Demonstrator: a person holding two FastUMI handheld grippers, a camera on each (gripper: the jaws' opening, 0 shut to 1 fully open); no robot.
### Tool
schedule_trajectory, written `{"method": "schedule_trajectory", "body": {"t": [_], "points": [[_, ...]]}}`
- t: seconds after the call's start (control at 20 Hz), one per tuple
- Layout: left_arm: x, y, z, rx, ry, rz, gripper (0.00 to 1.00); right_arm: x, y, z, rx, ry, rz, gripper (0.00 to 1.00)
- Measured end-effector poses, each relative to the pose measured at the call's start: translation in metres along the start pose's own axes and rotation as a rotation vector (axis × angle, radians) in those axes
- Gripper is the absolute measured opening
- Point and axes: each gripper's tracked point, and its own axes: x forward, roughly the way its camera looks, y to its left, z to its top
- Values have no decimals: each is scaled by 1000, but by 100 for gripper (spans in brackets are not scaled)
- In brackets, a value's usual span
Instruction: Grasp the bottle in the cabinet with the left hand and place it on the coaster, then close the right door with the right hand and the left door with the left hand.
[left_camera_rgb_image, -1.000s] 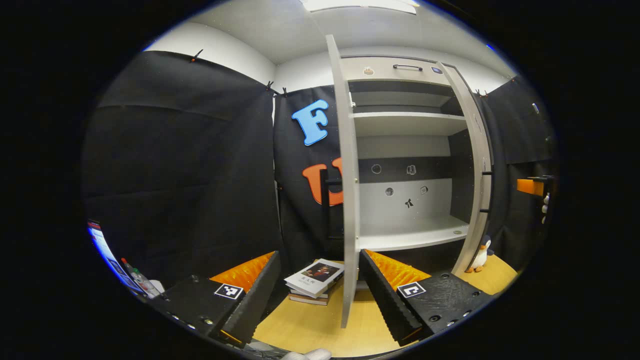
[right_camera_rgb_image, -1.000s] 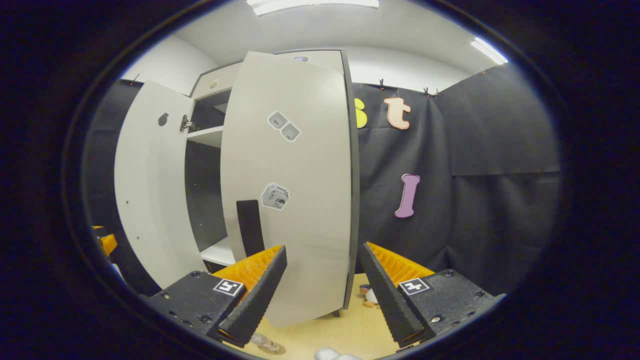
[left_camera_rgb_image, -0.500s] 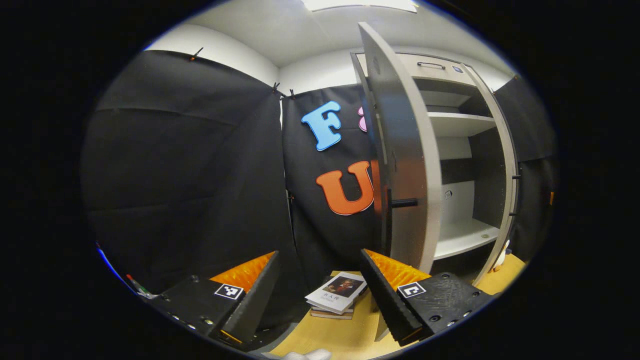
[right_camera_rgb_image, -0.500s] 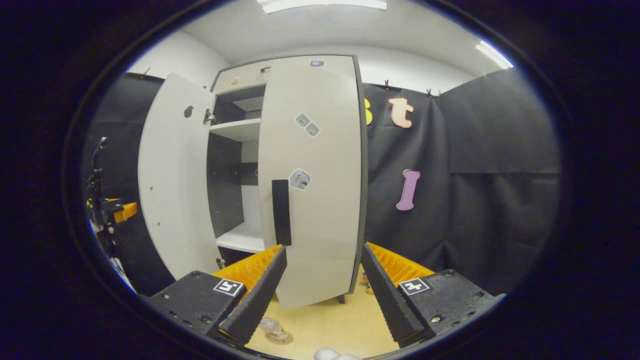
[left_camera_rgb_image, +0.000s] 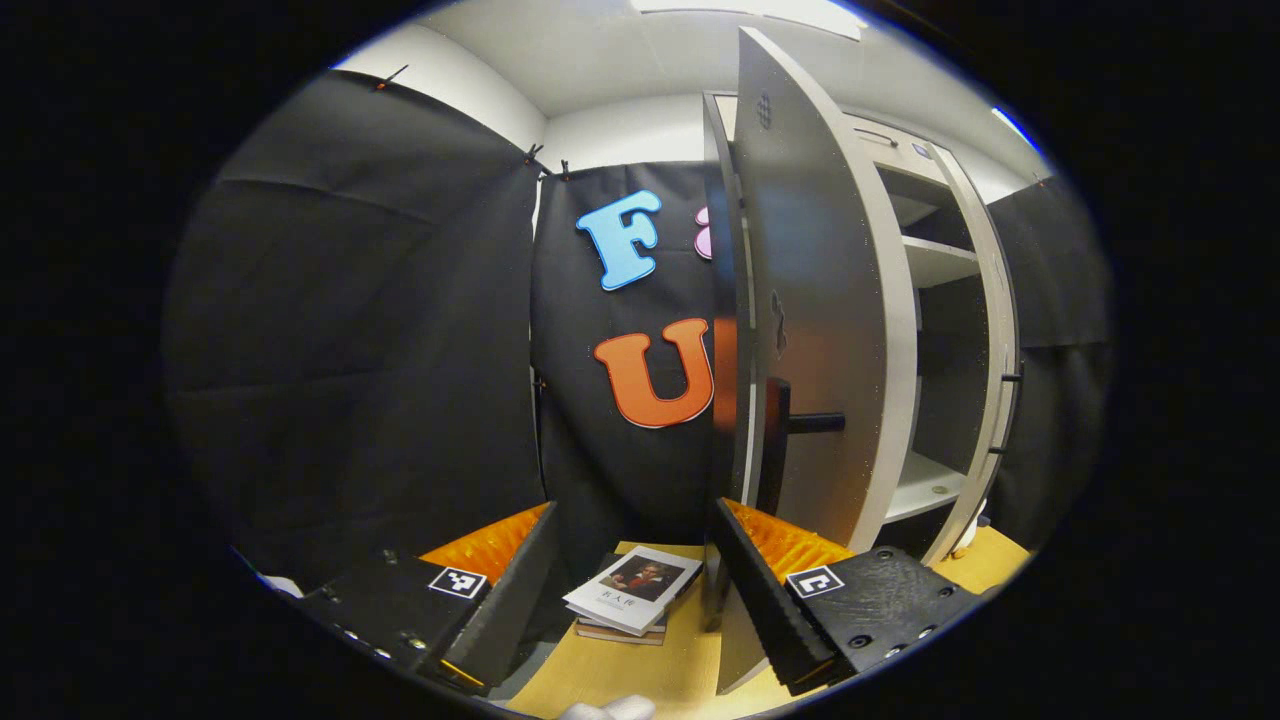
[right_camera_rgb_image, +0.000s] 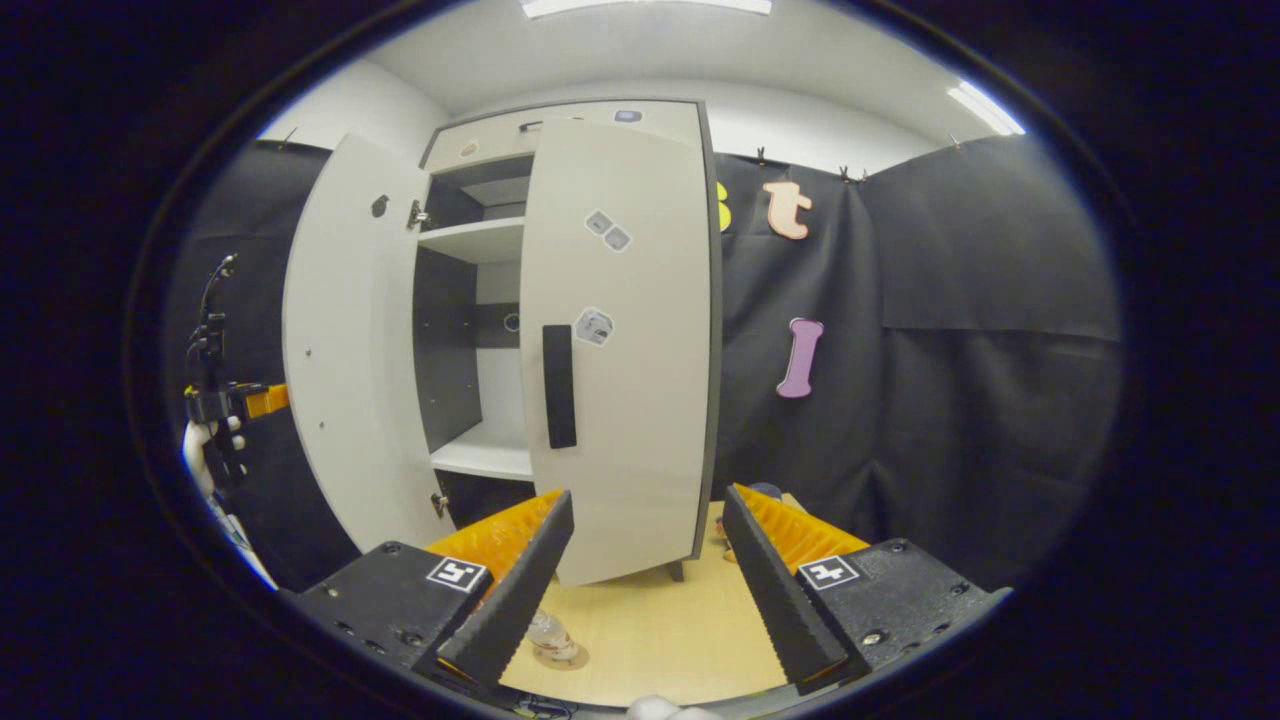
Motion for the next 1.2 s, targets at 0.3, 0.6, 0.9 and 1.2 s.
{"method": "schedule_trajectory", "body": {"t": [0.3, 0.6, 0.9, 1.2], "points": [[-7, -15, 4, 58, -7, -3, 89, -3, -9, 6, -3, -14, 5, 98], [-15, -70, 5, 45, 0, -51, 86, -8, -30, 11, -20, -25, 25, 98], [-6, -135, 8, 49, 14, -106, 90, -11, -63, 16, -24, -24, 18, 99], [-9, -144, 9, -3, 26, -80, 96, -16, -76, 25, -17, -43, 12, 98]]}}
